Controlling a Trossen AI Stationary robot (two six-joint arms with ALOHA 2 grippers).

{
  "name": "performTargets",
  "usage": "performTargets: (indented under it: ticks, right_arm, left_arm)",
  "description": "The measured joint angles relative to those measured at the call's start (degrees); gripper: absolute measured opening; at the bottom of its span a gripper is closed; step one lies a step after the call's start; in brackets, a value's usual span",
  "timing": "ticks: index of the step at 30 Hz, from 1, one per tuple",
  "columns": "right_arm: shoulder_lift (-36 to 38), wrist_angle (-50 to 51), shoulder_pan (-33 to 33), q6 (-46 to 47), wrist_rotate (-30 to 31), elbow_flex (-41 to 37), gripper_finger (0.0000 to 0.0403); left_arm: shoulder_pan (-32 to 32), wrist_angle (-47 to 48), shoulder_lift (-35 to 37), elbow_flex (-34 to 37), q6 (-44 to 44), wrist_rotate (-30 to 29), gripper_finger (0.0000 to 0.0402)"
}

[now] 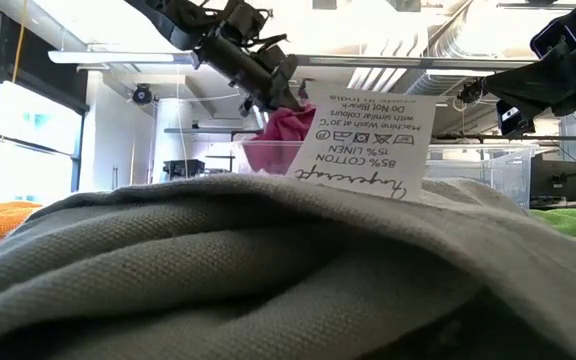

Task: Sort towels by color in basket
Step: Put the dark pink towel into the left transparent bin, then put the violet towel into the left transparent bin

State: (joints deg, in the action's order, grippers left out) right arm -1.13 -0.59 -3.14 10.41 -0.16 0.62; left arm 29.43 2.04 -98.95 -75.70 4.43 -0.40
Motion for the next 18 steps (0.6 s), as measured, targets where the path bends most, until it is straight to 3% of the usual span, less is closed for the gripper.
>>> performTargets:
  ticks: [11, 18]
  right_arm:
    - [0.0, 0.0, 0.0, 0.0, 0.0, 0.0, 0.0002]
    - [0.0, 0.0, 0.0, 0.0, 0.0, 0.0, 0.0002]
  left_arm:
    - [0.2, 1.3, 0.0, 0.0, 1.0, -0.2, 0.0165]
    - [-3.0, 1.5, 2.9, -0.5, -4.7, -1.8, 0.0164]
